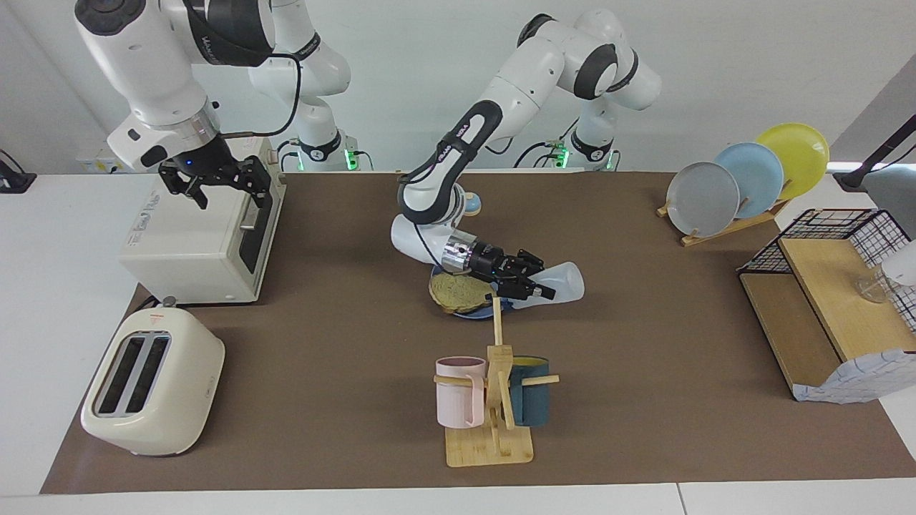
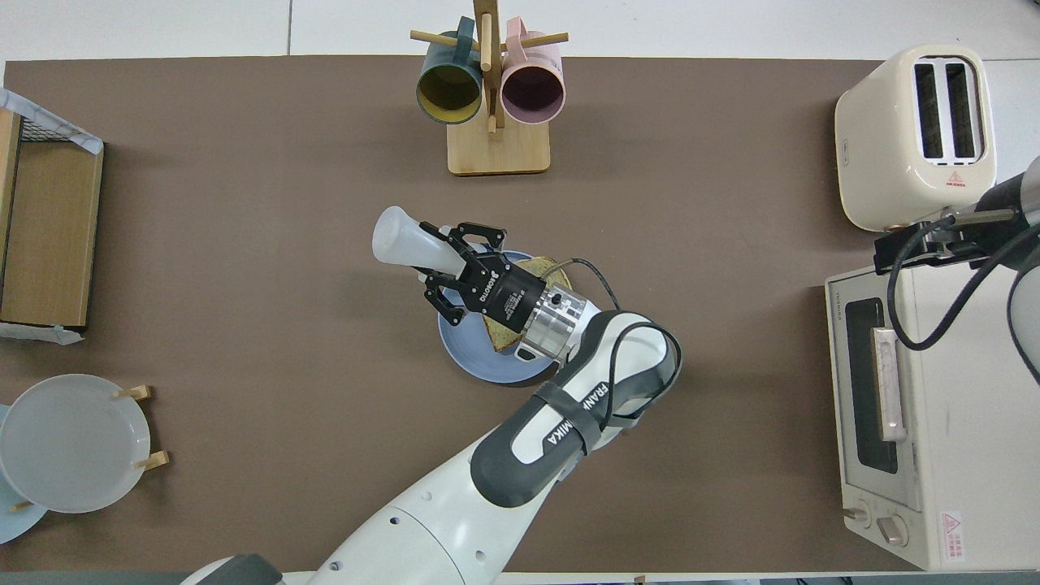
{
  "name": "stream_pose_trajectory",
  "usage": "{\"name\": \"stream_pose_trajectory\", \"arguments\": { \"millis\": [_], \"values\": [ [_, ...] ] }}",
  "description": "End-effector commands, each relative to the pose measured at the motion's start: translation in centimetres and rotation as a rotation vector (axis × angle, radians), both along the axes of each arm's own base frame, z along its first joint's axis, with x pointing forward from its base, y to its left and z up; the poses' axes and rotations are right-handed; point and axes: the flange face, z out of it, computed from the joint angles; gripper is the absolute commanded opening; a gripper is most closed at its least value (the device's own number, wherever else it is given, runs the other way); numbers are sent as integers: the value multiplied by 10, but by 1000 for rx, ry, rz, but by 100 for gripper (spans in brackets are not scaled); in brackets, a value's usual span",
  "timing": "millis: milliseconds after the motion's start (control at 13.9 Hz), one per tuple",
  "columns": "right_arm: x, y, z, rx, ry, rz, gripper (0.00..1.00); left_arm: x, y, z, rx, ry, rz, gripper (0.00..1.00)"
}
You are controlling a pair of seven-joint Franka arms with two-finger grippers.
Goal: Put bread on plate and add seasoning
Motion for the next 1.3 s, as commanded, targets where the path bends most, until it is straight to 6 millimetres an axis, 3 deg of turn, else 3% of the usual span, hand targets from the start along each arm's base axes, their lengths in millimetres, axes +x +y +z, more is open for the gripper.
{"name": "stream_pose_trajectory", "arguments": {
  "millis": [0,217,433,577,722,938,1011,1083,1227],
  "values": [
    [-7,-3,1,-1,8,21,100,-19,-14,14,-7,-3,0,0],
    [-7,-4,1,-1,8,20,100,-6,-4,9,-9,4,5,0],
    [-7,-2,1,-1,8,23,100,42,37,7,-9,-4,50,0],
    [-7,-2,1,-1,8,23,100,52,47,7,-3,-11,61,0],
    [-7,-2,1,-1,8,23,100,49,45,6,-5,-5,62,0],
    [-7,-3,1,-1,8,23,100,13,15,5,-57,14,56,0],
    [-7,-2,1,-1,8,24,100,8,15,11,-107,7,78,0],
    [-7,-2,2,-1,8,23,100,4,18,31,-171,-13,95,0],
    [-8,-3,1,-1,9,21,100,12,38,90,-325,-19,143,0]
  ]
}}
